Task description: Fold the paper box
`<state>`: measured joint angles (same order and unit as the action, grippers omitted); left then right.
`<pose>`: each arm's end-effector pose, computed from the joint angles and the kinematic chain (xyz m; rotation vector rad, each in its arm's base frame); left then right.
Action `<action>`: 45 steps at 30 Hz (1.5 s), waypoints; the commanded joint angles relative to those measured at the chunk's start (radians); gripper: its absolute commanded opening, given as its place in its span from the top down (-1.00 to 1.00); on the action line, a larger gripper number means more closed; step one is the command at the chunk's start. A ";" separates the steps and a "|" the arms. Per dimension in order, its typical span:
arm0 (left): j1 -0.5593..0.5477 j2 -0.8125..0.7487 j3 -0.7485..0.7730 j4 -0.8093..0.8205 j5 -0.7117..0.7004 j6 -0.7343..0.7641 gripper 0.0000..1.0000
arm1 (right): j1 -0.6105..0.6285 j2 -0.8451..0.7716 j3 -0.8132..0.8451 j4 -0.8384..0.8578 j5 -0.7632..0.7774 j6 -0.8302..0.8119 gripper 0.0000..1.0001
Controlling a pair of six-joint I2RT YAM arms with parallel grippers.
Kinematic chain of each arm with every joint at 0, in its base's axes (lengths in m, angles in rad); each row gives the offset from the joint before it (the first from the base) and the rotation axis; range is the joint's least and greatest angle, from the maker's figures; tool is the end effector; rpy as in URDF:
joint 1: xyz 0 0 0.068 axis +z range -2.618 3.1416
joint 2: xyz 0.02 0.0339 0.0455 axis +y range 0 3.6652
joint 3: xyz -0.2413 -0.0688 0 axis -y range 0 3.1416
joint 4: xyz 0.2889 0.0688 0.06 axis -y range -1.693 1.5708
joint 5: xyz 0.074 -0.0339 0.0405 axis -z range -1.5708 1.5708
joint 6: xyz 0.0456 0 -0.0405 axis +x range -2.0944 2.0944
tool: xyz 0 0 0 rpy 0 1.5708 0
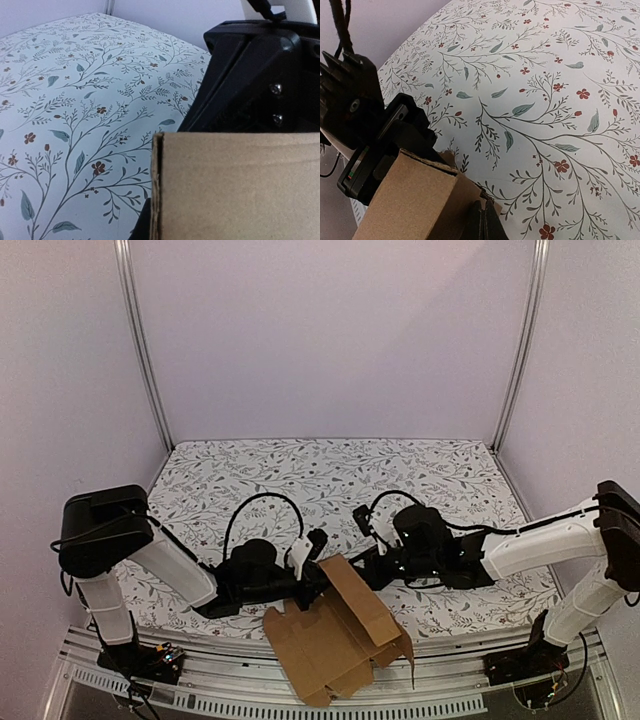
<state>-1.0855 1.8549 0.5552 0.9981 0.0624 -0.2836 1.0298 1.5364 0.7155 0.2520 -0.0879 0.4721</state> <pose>0.1547 -0.2993 0.0473 0.8214 1.8201 -0.9776 0.1784 0.3048 0.1198 -0.6858 2.1941 0.9325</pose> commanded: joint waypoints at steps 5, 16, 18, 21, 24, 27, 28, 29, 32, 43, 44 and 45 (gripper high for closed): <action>0.007 -0.049 0.026 -0.044 -0.058 -0.039 1.00 | 0.026 0.044 -0.003 0.069 -0.054 0.040 1.00; 0.016 -0.097 0.038 -0.077 -0.091 -0.043 1.00 | 0.031 0.082 0.001 0.147 -0.134 0.073 1.00; 0.017 -0.110 0.037 -0.081 -0.093 -0.041 1.00 | 0.032 0.089 0.002 0.156 -0.152 0.075 1.00; 0.019 -0.125 0.039 -0.087 -0.090 -0.039 1.00 | 0.036 0.100 0.001 0.177 -0.175 0.080 1.00; 0.021 -0.136 0.046 -0.091 -0.083 -0.039 1.00 | 0.039 0.107 0.004 0.197 -0.199 0.083 1.00; 0.021 -0.140 0.055 -0.102 -0.079 -0.038 1.00 | 0.043 0.111 0.005 0.217 -0.223 0.087 1.00; 0.021 -0.141 0.059 -0.104 -0.079 -0.038 1.00 | 0.046 0.113 0.008 0.222 -0.229 0.089 1.00; 0.022 -0.142 0.061 -0.106 -0.080 -0.038 1.00 | 0.047 0.113 0.009 0.224 -0.233 0.089 1.00; 0.022 -0.143 0.069 -0.110 -0.086 -0.038 1.00 | 0.054 0.114 0.010 0.227 -0.237 0.091 1.00; 0.026 -0.163 0.103 -0.175 -0.098 -0.043 1.00 | 0.064 0.121 0.009 0.210 -0.194 0.092 1.00; 0.026 -0.167 0.100 -0.183 -0.106 -0.040 1.00 | 0.064 0.118 0.012 0.188 -0.171 0.090 1.00; 0.026 -0.171 0.097 -0.193 -0.115 -0.040 1.00 | 0.064 0.111 0.014 0.154 -0.143 0.082 1.00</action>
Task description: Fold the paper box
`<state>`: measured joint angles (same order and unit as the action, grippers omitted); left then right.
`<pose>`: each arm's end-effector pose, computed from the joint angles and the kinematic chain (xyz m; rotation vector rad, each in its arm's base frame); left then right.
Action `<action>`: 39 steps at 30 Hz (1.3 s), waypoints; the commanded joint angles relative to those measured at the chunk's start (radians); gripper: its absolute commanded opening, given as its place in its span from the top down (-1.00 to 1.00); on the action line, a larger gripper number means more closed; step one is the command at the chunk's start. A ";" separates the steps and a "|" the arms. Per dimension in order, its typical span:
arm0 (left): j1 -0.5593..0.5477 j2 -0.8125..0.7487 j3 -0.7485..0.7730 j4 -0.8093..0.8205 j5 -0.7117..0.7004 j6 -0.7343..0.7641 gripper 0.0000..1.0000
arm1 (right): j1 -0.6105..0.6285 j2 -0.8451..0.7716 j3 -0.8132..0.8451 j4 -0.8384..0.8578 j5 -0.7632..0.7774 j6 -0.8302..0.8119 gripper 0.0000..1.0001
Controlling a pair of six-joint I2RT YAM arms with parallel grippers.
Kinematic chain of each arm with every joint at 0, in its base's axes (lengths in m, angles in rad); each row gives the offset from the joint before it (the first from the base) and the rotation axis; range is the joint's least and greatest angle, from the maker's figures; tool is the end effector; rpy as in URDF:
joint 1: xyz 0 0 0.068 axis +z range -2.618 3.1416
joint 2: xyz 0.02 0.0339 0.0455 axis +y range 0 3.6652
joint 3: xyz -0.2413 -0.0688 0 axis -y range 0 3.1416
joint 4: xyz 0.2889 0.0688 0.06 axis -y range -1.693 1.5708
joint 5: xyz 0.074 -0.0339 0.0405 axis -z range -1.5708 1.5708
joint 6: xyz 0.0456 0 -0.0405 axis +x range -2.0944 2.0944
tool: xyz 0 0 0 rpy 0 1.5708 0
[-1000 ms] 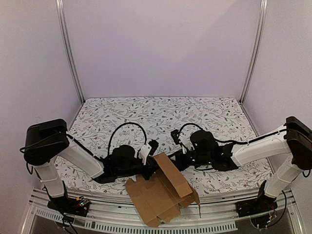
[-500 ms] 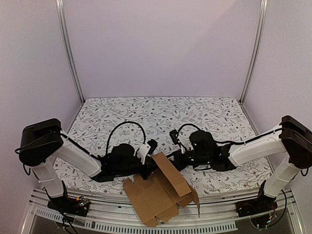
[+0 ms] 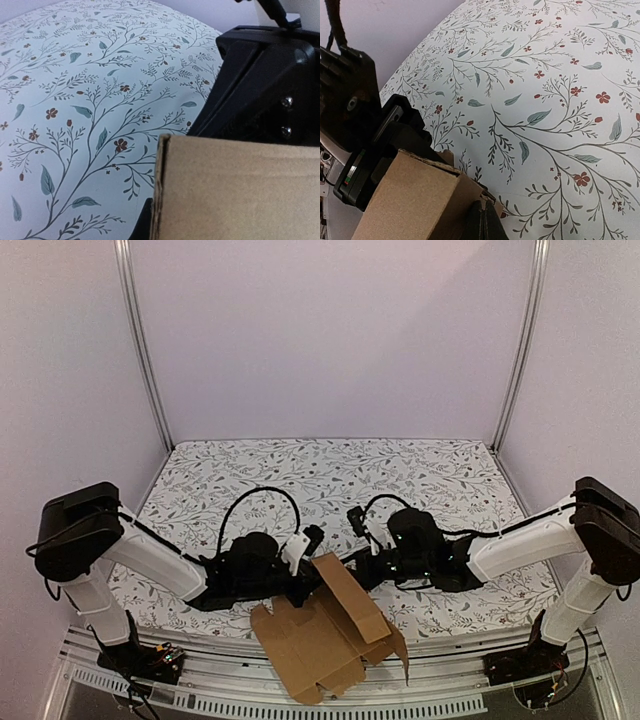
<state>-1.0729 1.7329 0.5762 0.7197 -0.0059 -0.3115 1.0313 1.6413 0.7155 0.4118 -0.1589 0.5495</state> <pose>0.1619 -0.2973 0.0607 0.7838 1.9690 -0.8562 0.1799 0.3145 0.1009 -0.6468 2.1886 1.0734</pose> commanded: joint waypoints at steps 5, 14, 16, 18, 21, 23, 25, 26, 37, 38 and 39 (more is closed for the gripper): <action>0.021 -0.062 0.049 0.058 -0.094 -0.011 1.00 | 0.060 -0.043 0.019 -0.111 0.043 -0.036 1.00; 0.031 -0.080 0.010 0.028 -0.194 -0.012 1.00 | 0.058 -0.135 0.019 -0.239 0.195 -0.112 1.00; 0.031 -0.084 0.009 0.017 -0.226 -0.017 1.00 | 0.059 -0.158 0.018 -0.269 0.226 -0.126 1.00; 0.031 -0.084 0.012 -0.008 -0.274 -0.025 1.00 | 0.058 -0.190 0.017 -0.314 0.268 -0.140 0.99; 0.031 -0.082 0.019 -0.048 -0.349 -0.038 1.00 | 0.059 -0.236 0.015 -0.376 0.347 -0.164 0.92; 0.031 -0.077 0.025 -0.075 -0.398 -0.045 1.00 | 0.059 -0.282 0.017 -0.427 0.406 -0.183 0.91; 0.031 -0.071 0.032 -0.101 -0.449 -0.055 1.00 | 0.059 -0.320 0.027 -0.496 0.474 -0.205 0.89; 0.031 -0.067 0.036 -0.113 -0.490 -0.066 1.00 | 0.059 -0.332 0.035 -0.522 0.505 -0.215 0.89; 0.031 -0.027 0.089 -0.229 -0.667 -0.170 1.00 | 0.059 -0.469 0.047 -0.659 0.638 -0.250 0.33; 0.031 -0.028 0.096 -0.247 -0.672 -0.176 1.00 | 0.058 -0.475 0.043 -0.665 0.647 -0.246 0.24; 0.030 -0.028 0.103 -0.266 -0.676 -0.180 1.00 | 0.059 -0.484 0.038 -0.669 0.660 -0.244 0.16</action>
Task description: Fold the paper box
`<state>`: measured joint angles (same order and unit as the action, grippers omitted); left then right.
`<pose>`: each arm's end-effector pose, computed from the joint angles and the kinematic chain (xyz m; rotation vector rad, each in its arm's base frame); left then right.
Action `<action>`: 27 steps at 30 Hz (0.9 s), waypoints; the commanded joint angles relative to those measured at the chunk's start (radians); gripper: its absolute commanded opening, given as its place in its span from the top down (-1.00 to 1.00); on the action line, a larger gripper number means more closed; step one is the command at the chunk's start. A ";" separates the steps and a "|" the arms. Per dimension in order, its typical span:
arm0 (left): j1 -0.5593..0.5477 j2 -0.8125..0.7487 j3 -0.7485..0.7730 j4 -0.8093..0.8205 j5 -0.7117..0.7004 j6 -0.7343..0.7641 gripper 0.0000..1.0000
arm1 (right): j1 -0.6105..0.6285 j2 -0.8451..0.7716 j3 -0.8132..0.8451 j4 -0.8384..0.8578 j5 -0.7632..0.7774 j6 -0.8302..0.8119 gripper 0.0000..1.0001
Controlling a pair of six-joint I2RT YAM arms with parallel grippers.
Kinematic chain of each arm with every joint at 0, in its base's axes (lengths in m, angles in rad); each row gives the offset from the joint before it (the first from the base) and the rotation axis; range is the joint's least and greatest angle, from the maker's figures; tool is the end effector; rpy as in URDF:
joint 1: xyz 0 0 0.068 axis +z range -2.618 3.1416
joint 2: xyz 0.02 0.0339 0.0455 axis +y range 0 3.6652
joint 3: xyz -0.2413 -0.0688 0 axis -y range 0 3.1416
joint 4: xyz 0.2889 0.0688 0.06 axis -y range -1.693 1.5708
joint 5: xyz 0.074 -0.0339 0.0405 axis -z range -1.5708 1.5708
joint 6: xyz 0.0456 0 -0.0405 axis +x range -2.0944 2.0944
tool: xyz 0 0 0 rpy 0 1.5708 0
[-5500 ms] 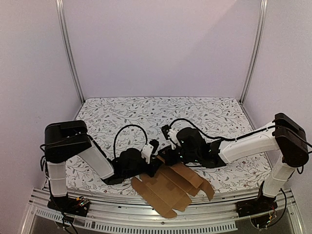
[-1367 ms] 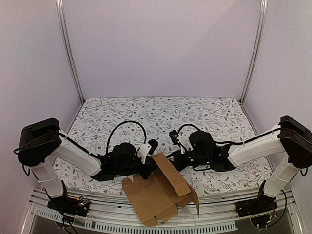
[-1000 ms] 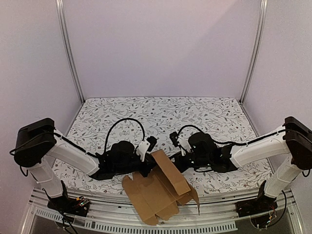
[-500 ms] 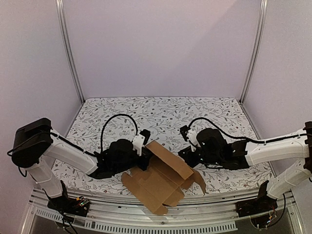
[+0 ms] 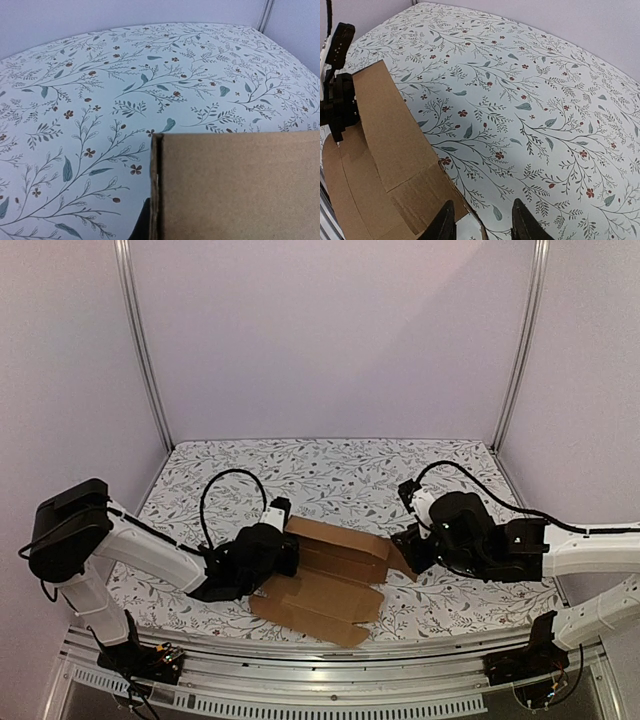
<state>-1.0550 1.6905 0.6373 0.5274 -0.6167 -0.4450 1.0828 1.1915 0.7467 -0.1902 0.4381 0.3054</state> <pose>0.1907 -0.2828 0.0759 0.2474 1.9912 -0.3148 0.1625 0.2648 0.1991 -0.5888 2.0736 0.3259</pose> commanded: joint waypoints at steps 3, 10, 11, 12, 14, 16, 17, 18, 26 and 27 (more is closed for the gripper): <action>0.013 0.009 0.067 -0.157 -0.072 -0.075 1.00 | -0.004 -0.059 -0.003 -0.091 0.078 0.007 -0.02; 0.011 -0.029 0.132 -0.417 -0.052 -0.170 1.00 | -0.016 -0.112 0.021 -0.135 0.004 0.030 -0.19; 0.011 -0.035 0.137 -0.448 -0.048 -0.191 1.00 | -0.017 -0.116 0.030 -0.136 -0.009 0.035 -0.14; 0.012 -0.042 0.143 -0.476 -0.037 -0.212 1.00 | -0.018 -0.117 0.043 -0.141 -0.023 0.040 -0.02; 0.011 -0.052 0.159 -0.541 -0.020 -0.256 1.00 | -0.018 -0.111 0.072 -0.150 -0.056 0.049 0.30; 0.010 -0.057 0.173 -0.604 -0.002 -0.300 1.00 | -0.018 -0.098 0.100 -0.153 -0.098 0.056 0.80; 0.010 -0.058 0.181 -0.629 0.004 -0.317 1.00 | -0.017 -0.084 0.114 -0.153 -0.114 0.057 0.98; 0.010 -0.058 0.190 -0.653 0.006 -0.335 1.00 | -0.018 -0.075 0.128 -0.153 -0.130 0.060 1.00; 0.010 -0.048 0.238 -0.792 0.029 -0.425 1.00 | -0.022 0.070 0.198 -0.134 -0.125 0.063 1.00; 0.010 -0.051 0.235 -0.791 0.042 -0.429 1.00 | -0.026 0.097 0.199 -0.126 -0.125 0.062 1.00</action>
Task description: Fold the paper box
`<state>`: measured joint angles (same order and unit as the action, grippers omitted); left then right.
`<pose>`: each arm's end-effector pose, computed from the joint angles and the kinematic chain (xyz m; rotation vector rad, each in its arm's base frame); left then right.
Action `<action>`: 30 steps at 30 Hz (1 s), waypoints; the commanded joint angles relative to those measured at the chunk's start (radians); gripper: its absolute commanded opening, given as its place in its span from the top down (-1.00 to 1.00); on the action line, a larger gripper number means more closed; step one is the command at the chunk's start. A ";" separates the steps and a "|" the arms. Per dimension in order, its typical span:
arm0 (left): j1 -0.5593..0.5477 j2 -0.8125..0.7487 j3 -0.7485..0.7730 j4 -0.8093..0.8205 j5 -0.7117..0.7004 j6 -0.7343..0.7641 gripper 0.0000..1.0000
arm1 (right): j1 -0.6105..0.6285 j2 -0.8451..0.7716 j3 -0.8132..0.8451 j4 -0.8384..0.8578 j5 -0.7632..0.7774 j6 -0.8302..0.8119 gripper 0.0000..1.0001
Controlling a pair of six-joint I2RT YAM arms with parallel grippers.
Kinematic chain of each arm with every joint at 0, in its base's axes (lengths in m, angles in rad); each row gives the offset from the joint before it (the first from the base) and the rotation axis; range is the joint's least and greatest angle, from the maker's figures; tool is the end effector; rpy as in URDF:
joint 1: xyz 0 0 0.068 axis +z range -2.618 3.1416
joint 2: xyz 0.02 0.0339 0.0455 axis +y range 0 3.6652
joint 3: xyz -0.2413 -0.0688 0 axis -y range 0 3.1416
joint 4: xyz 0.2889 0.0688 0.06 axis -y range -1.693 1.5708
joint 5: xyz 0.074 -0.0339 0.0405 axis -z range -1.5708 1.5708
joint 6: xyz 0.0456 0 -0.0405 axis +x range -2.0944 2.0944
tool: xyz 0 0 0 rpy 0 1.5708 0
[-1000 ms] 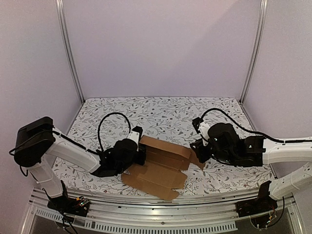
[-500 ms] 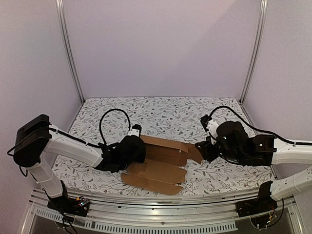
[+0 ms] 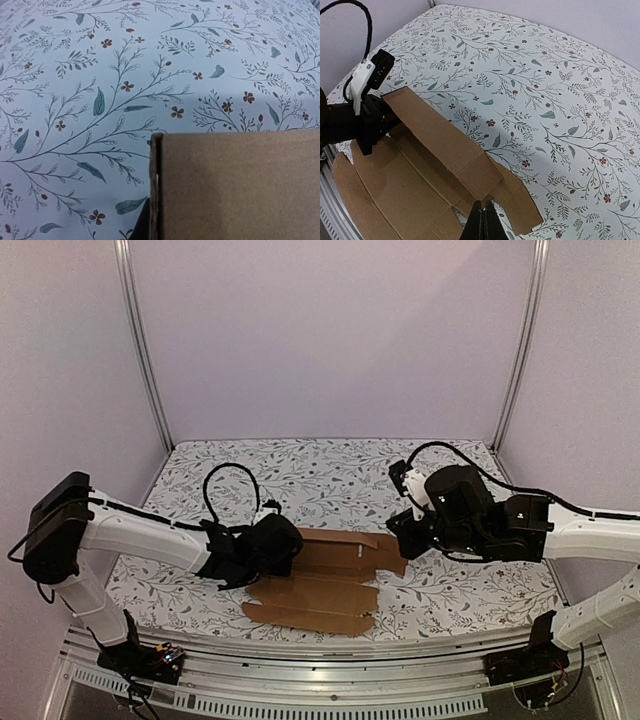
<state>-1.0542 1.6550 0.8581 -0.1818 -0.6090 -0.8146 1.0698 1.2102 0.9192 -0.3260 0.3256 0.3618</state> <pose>0.1942 -0.2891 0.0968 0.0563 2.3226 -0.1354 0.1686 0.2775 0.2461 -0.5825 2.1100 0.4692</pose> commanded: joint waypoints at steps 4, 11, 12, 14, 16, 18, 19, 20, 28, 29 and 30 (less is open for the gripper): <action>0.003 -0.032 0.008 -0.082 0.053 -0.060 1.00 | -0.031 0.139 0.023 0.047 -0.033 0.001 1.00; -0.009 -0.059 0.001 -0.097 0.069 -0.067 1.00 | -0.058 0.214 0.017 0.090 -0.089 0.000 1.00; -0.010 -0.064 0.001 -0.099 0.070 -0.069 1.00 | -0.060 0.223 0.014 0.096 -0.095 0.001 1.00; -0.013 -0.070 0.001 -0.100 0.072 -0.070 1.00 | -0.060 0.237 0.011 0.108 -0.108 0.005 1.00; -0.014 -0.073 0.004 -0.102 0.077 -0.068 1.00 | -0.061 0.249 0.010 0.116 -0.123 0.008 1.00; -0.015 -0.075 0.008 -0.101 0.081 -0.068 1.00 | -0.061 0.262 0.008 0.128 -0.144 0.015 1.00; -0.015 -0.075 0.010 -0.102 0.082 -0.067 1.00 | -0.062 0.267 0.007 0.135 -0.152 0.018 1.00; -0.015 -0.075 0.012 -0.102 0.085 -0.067 1.00 | -0.061 0.273 0.004 0.143 -0.160 0.023 1.00; -0.019 -0.077 0.029 -0.092 0.109 -0.070 1.00 | -0.061 0.311 -0.015 0.245 -0.225 0.099 1.00; -0.019 -0.077 0.031 -0.091 0.112 -0.070 1.00 | -0.061 0.314 -0.018 0.263 -0.229 0.108 1.00; -0.021 -0.079 0.033 -0.091 0.113 -0.072 1.00 | -0.061 0.317 -0.021 0.281 -0.233 0.126 1.00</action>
<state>-1.0649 1.6016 0.8600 -0.2695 -0.5163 -0.8722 1.0138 1.5047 0.9195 -0.1371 0.1356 0.4229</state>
